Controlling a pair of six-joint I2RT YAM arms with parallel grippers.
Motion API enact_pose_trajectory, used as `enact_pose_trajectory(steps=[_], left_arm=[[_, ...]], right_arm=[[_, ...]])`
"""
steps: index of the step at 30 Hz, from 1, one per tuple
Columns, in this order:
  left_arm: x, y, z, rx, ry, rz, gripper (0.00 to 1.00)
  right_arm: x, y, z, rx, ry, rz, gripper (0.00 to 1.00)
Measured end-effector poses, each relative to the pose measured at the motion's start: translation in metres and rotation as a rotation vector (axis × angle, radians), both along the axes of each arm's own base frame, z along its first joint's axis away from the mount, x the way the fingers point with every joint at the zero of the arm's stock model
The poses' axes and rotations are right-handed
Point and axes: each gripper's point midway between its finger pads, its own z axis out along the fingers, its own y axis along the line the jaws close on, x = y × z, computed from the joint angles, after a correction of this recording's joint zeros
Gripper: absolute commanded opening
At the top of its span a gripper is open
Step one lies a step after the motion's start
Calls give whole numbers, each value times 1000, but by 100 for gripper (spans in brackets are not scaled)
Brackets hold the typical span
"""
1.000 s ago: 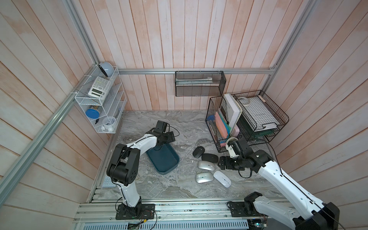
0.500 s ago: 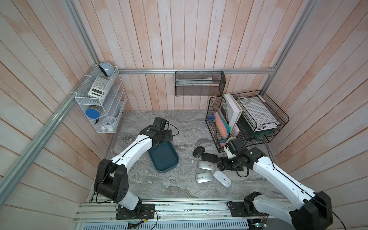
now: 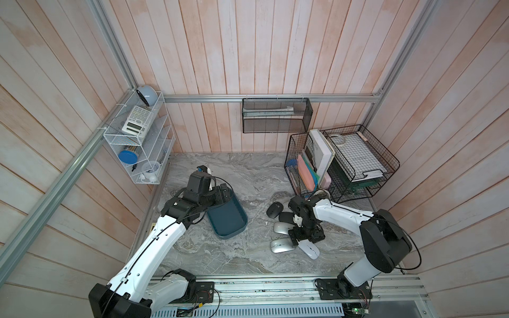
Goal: Put the mouse in the storage box
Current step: Pick up the mouse from the center of the board.
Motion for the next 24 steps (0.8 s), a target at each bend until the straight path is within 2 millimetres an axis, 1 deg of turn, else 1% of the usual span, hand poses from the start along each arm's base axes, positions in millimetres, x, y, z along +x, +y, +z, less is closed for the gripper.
enact_pose_trajectory(steps=[7,12,16,20,24], left_arm=[[0,0,-8,5,20,1,94],[-2,1,-18,13,42,2,94],[-2,0,-18,11,44,3,94],[-2,1,-18,9,44,6,94],[-2,1,-18,9,44,6,94]], right_arm=[[-5,-1,1,-1,14,-24,96],[-17,-9,4,1,-8,-92,92],[-23,-16,8,0,-44,-145,90],[-31,-22,3,-20,-61,-174,89],[-27,-19,0,-29,-88,-172,89]])
